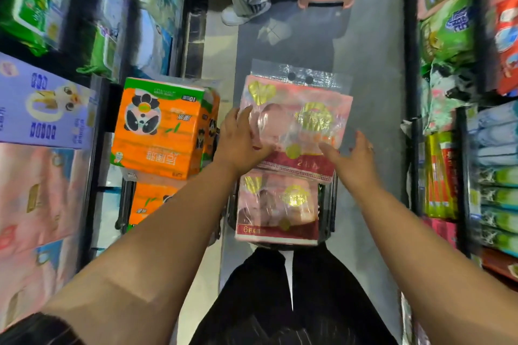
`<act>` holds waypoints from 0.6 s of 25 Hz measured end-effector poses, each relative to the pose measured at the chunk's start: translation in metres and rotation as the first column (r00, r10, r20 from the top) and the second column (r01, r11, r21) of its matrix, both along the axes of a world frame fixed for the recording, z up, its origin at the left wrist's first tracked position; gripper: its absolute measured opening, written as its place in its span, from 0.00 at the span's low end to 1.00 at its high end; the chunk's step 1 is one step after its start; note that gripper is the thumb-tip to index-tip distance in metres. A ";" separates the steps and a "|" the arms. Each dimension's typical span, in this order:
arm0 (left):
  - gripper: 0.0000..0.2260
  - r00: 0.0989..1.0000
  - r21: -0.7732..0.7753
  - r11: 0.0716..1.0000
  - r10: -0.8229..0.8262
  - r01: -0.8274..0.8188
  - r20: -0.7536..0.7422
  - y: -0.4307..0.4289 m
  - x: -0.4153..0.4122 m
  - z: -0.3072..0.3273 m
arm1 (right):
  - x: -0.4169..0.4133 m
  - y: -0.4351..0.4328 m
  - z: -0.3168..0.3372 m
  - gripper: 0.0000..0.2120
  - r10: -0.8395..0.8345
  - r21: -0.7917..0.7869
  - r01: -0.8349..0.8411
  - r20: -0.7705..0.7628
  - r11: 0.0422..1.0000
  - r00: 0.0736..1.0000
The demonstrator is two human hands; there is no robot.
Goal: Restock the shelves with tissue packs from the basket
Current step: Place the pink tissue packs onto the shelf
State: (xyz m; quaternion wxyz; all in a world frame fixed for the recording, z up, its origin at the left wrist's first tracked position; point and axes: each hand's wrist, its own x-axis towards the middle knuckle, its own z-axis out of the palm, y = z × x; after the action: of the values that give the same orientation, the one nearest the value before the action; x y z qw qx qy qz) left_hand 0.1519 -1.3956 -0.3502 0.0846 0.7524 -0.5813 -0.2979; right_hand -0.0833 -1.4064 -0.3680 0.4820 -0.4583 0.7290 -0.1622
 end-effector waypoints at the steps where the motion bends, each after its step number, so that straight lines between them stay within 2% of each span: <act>1: 0.42 1.000 0.014 1.000 0.011 -0.011 0.006 -0.009 -0.004 -0.002 | 0.000 -0.010 -0.005 0.42 0.012 0.015 -0.013 0.013 1.000 1.000; 3: 0.44 0.997 0.021 0.997 0.071 -0.071 0.015 -0.027 -0.006 -0.012 | 0.000 -0.028 -0.018 0.39 0.058 0.017 -0.059 0.027 0.998 0.998; 5: 0.46 0.989 0.046 0.988 0.148 -0.149 0.012 -0.042 -0.005 -0.027 | 0.000 -0.040 -0.035 0.40 0.086 0.046 -0.089 0.056 0.995 0.995; 9: 0.51 0.926 0.174 0.931 0.347 -0.320 -0.151 -0.048 0.005 -0.057 | 0.004 -0.046 -0.055 0.43 0.018 0.127 -0.042 0.183 0.991 0.983; 13: 0.39 0.841 0.158 0.880 0.474 -0.447 -0.260 -0.034 0.001 -0.061 | 0.006 -0.039 -0.065 0.45 -0.044 0.115 0.019 0.218 0.993 0.975; 15: 0.37 0.788 0.144 0.852 0.522 -0.504 -0.326 -0.025 -0.002 -0.052 | 0.008 -0.037 -0.063 0.44 -0.050 0.101 0.026 0.247 0.995 0.968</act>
State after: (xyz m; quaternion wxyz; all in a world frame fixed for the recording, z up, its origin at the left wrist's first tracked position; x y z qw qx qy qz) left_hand 0.1499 -1.4203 -0.4026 0.2465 0.8176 -0.3229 -0.4081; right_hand -0.0757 -1.4431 -0.4314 0.5884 -0.3962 0.6781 -0.1921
